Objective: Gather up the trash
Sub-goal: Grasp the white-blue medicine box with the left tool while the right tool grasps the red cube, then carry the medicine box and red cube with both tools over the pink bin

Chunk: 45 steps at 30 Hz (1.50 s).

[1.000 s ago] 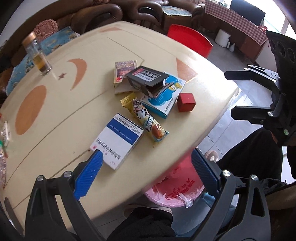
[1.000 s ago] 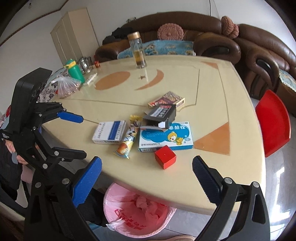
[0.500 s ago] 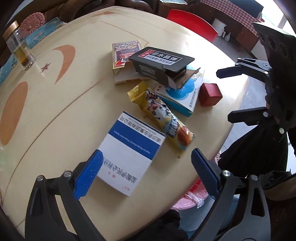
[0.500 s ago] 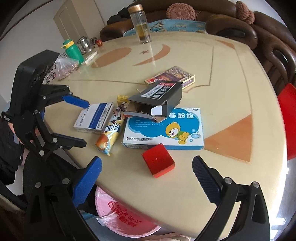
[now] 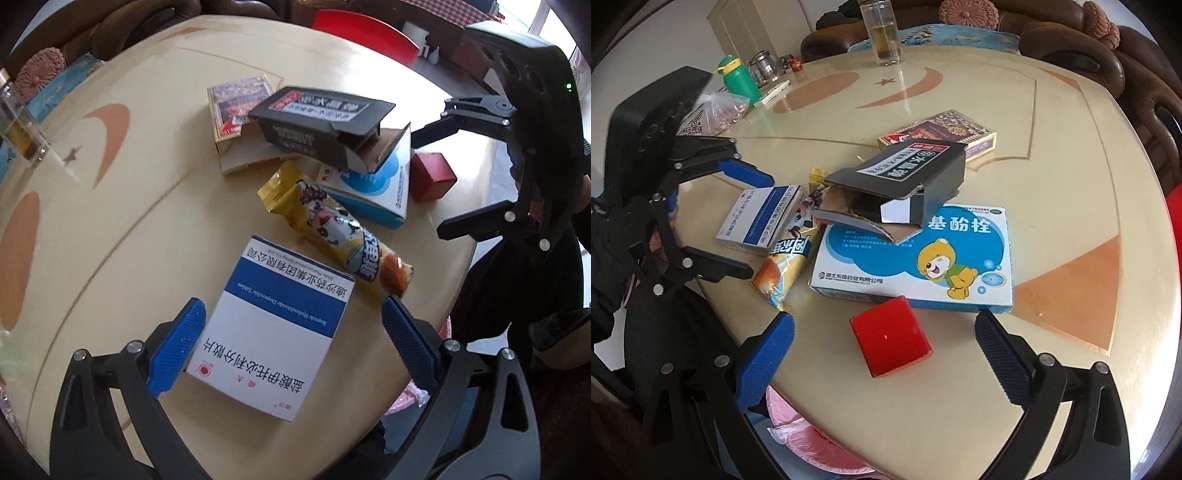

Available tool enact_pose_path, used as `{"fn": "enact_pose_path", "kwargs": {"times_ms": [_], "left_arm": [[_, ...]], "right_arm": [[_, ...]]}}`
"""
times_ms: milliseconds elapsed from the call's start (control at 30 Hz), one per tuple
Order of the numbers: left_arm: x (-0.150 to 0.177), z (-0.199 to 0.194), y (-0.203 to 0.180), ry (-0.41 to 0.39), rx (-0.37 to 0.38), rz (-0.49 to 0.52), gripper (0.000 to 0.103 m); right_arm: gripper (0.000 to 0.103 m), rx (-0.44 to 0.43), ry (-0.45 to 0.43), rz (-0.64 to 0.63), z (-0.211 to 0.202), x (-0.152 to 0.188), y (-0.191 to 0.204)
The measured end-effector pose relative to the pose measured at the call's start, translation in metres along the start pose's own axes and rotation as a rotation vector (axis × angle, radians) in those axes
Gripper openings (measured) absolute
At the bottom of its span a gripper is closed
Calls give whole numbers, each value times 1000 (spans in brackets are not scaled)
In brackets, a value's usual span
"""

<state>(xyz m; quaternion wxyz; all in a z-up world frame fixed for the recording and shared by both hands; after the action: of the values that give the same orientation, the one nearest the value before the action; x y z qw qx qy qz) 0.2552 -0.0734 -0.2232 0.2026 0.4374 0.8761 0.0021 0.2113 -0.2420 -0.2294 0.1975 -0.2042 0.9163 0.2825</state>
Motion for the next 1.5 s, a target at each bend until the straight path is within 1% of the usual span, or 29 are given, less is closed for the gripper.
{"fn": "enact_pose_path", "kwargs": {"times_ms": [67, 100, 233, 300, 433, 500, 600, 633, 667, 733, 800, 833, 867, 900, 1067, 1133, 1167, 1200, 1233, 1400, 1500], "left_arm": [[1, 8, 2, 12, -9, 10, 94], [1, 9, 2, -2, -19, 18, 94], [-1, 11, 0, -20, -20, 27, 94], [0, 12, -2, -40, -37, 41, 94], [6, 10, -4, -75, -42, 47, 94], [9, 9, -5, -84, -43, 46, 94], [8, 11, -8, -86, -45, 44, 94], [10, 9, -8, -89, -48, 45, 94], [11, 9, -8, -90, -48, 45, 93], [14, 7, -8, -93, -47, 41, 91], [15, 5, -10, -97, -49, 41, 86], [17, 3, -12, -98, -48, 40, 84], [17, 2, -13, -100, -47, 40, 80], [18, 0, -15, -105, -45, 42, 76], [21, -6, -22, -103, -61, 14, 75], [23, -7, -23, -107, -85, 2, 74], [25, -9, -25, -110, -103, -4, 74], [27, -11, -26, -112, -120, -13, 73], [25, -12, -25, -115, -123, -24, 72], [31, -31, -11, -159, -142, -148, 70], [35, -47, -9, -194, -152, -183, 70]], "right_arm": [[96, 2, 1, -11, 1, -1, 0], [96, 2, 3, -20, 0, -1, 0], [96, -3, -2, -41, 0, 0, 0], [94, 0, -7, -50, -1, 2, 0], [83, 29, -19, -72, -4, 4, 0], [80, 42, -14, -84, -4, 4, 0], [72, 88, -10, -114, -4, 6, 2], [67, 99, -11, -120, -5, 6, 3], [58, 107, -14, -123, -6, 7, 3], [50, 118, -19, -124, -7, 8, 5], [47, 145, -13, -144, -6, 11, 8], [43, 158, -8, -158, -5, 12, 11], [36, 161, -6, -168, -5, 13, 14], [37, 163, -6, -165, -4, 13, 16], [36, 188, -33, -117, -5, 14, 15], [36, 212, -45, -96, -5, 15, 16], [36, 244, -60, -79, -8, 15, 15], [36, 255, -69, -68, -9, 15, 15], [36, 264, -87, -45, -13, 15, 15], [36, 287, -134, -4, -25, 13, 19], [36, 294, -157, 4, -32, 12, 28]]}}
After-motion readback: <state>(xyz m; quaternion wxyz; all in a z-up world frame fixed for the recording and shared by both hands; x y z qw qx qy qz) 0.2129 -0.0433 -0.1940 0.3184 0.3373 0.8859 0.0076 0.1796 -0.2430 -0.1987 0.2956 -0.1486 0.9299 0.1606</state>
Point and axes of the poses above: each gripper's, at about its wrist camera, not at the fingertips, and z roughly the way its jaws point, y to its left, x to its underside, the point moved 3 cm from there along z, roughly the way its jaws point, and after that the axes turned 15 degrees about -x, right-handed, at the moved point
